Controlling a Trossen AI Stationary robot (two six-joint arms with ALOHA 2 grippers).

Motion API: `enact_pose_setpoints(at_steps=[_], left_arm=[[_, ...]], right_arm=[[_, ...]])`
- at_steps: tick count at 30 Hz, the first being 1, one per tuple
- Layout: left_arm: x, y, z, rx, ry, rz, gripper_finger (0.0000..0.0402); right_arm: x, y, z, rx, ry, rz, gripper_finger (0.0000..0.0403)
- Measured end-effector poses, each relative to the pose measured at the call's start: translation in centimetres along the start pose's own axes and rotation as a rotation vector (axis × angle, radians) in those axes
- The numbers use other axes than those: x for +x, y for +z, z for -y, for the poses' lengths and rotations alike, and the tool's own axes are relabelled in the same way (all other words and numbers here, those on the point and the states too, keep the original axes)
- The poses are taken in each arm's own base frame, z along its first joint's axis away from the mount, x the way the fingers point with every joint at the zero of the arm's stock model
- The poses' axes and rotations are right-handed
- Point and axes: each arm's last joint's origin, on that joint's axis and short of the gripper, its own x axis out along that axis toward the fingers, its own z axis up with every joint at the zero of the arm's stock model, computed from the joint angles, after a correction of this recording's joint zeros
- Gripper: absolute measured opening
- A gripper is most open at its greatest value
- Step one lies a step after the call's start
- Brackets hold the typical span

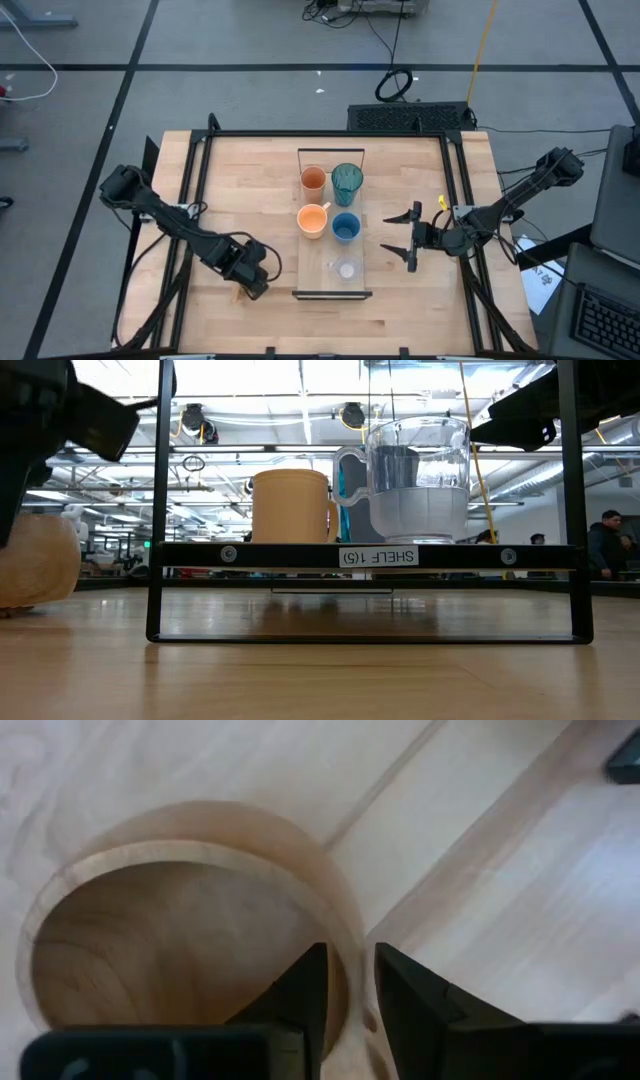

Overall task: Stack small to large cups/mugs on shelf
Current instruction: Put the brown mug on the shelf

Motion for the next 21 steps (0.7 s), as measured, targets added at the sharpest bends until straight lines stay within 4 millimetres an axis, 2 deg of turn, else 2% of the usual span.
enact_pose_setpoints(at_steps=[5, 10, 16, 21], left_arm=[[0.1, 0.1, -0.3, 0.041, 0.013, -0.008, 0.0077], [-0.4, 0.2, 0.2, 0.122, -0.009, -0.002, 0.0016], [-1.6, 0.4, 0.9, 0.177, -0.006, 0.001, 0.0017], [-4.2, 0.6, 1.5, 0.239, 0.035, -0.002, 0.0015]], right_arm=[[0.0, 0.0, 0.0, 0.002, 0.0, 0.002, 0.0311], [0.0, 0.0, 0.0, 0.003, 0.0, 0.004, 0.0311], [0.0, 0.0, 0.0, 0.003, 0.001, 0.003, 0.0311], [0.0, 0.0, 0.0, 0.003, 0.0, 0.003, 0.0311]])
